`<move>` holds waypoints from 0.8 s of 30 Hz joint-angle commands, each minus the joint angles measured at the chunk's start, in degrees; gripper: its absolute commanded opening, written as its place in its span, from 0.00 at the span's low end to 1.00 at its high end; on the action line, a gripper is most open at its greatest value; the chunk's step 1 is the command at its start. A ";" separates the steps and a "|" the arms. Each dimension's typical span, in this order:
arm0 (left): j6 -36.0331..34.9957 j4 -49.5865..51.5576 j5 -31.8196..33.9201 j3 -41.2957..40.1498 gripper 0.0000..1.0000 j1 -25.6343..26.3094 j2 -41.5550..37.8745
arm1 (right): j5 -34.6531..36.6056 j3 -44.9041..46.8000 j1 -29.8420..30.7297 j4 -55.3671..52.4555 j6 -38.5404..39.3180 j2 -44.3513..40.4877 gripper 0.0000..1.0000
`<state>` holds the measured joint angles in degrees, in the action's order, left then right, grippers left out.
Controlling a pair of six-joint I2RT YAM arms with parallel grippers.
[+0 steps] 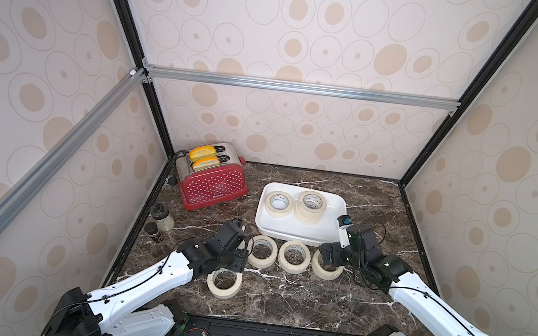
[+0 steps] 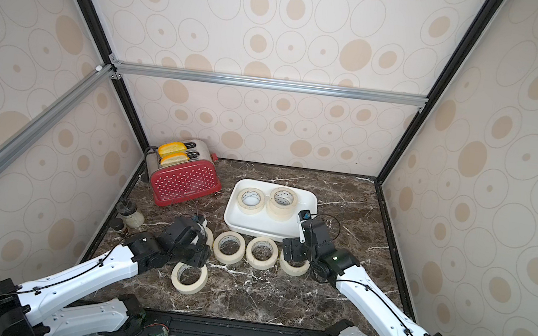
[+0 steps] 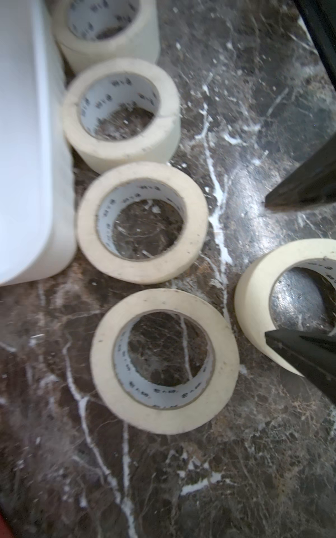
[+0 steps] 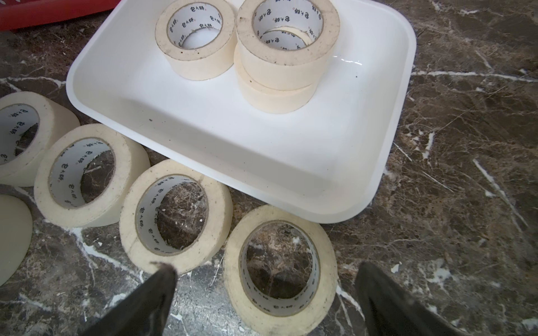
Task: Take out the art tape in the storage box
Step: Place the art tape at the center of the board, then pick up the art tape from the storage box.
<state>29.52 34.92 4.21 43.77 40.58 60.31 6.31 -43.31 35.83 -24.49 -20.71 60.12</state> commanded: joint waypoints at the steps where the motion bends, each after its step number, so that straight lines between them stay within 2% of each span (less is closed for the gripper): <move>1: -4.18 -1.58 4.82 6.56 0.74 -0.20 2.76 | -0.16 0.15 -0.33 -0.94 -0.66 -1.68 1.00; 9: -8.16 -6.18 0.52 16.60 0.82 -2.82 11.42 | -0.34 1.02 -0.34 -1.52 -2.14 -4.87 1.00; 13: -9.74 -7.76 -1.66 20.62 0.83 -4.31 16.41 | -0.21 1.59 -0.37 -1.94 -2.60 -5.83 1.00; 24: -15.68 -7.39 -5.08 36.75 0.85 -5.00 35.35 | 0.02 3.19 -0.45 -2.58 -4.32 -8.40 1.00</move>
<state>17.02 27.44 0.32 75.70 36.03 92.55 6.13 -40.99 35.66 -25.89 -23.90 52.82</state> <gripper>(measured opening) 0.854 0.995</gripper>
